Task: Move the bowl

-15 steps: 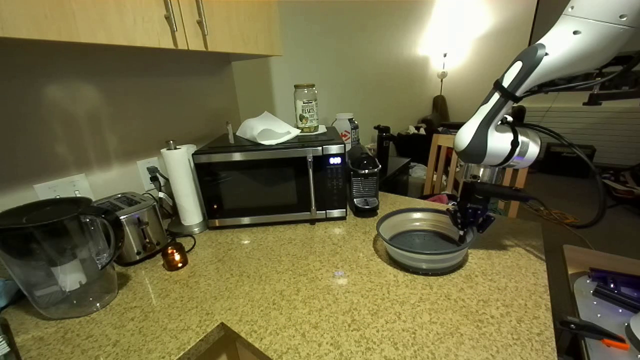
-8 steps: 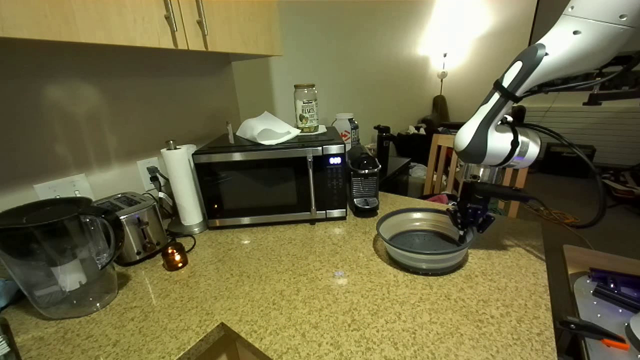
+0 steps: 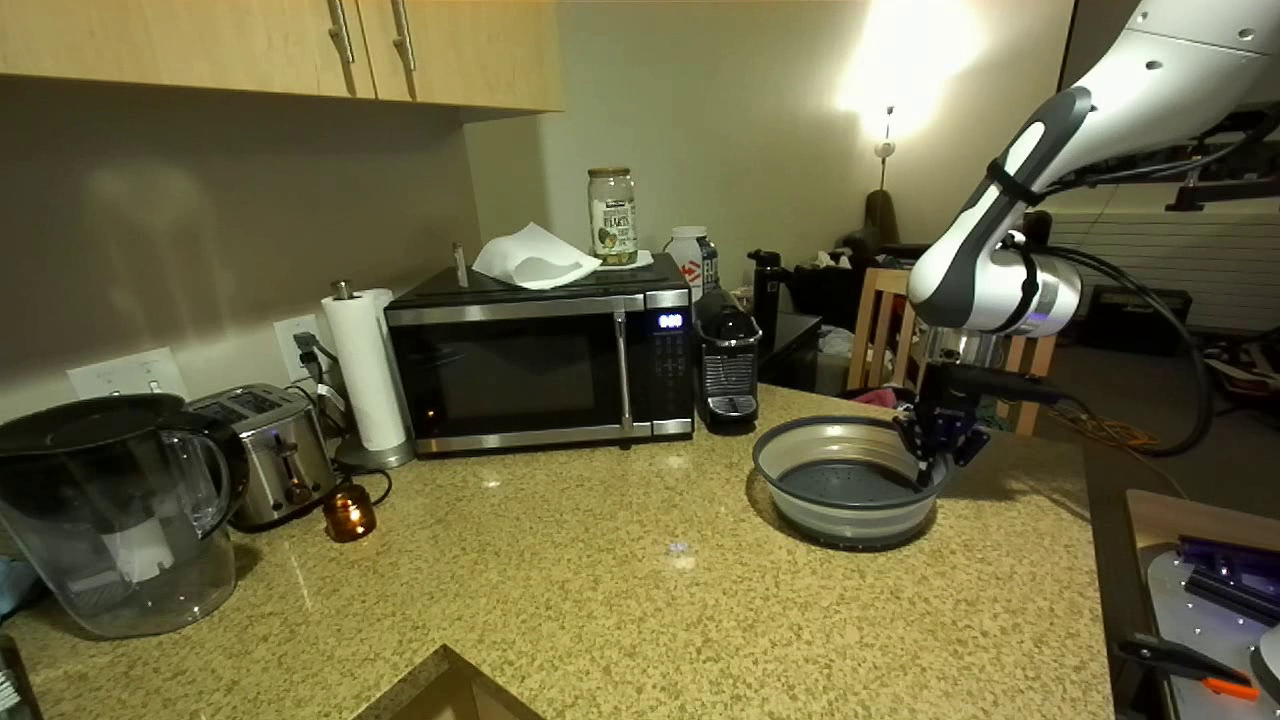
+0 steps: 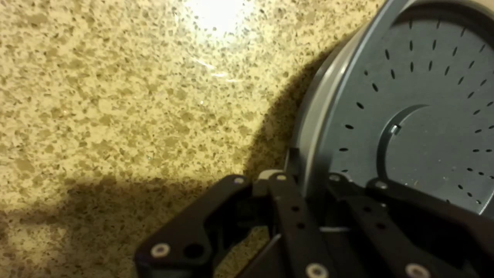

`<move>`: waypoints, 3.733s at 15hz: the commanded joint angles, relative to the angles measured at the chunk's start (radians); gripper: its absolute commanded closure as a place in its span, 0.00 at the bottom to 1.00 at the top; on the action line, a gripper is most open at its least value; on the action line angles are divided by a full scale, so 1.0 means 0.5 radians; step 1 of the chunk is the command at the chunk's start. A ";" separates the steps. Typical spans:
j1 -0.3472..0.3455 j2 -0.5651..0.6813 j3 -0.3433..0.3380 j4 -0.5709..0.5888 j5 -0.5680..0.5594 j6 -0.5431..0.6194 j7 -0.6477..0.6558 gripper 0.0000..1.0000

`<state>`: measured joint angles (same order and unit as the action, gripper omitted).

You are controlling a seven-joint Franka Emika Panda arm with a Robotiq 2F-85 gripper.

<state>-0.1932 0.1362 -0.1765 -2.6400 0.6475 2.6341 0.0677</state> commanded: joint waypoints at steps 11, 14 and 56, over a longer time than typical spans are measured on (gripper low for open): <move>-0.012 -0.003 0.014 0.007 -0.011 -0.005 0.008 0.56; -0.012 -0.003 0.014 0.008 -0.011 -0.005 0.008 0.42; -0.038 -0.063 -0.050 0.035 -0.067 -0.009 0.026 0.00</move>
<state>-0.1971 0.1344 -0.2001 -2.6178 0.6346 2.6329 0.0677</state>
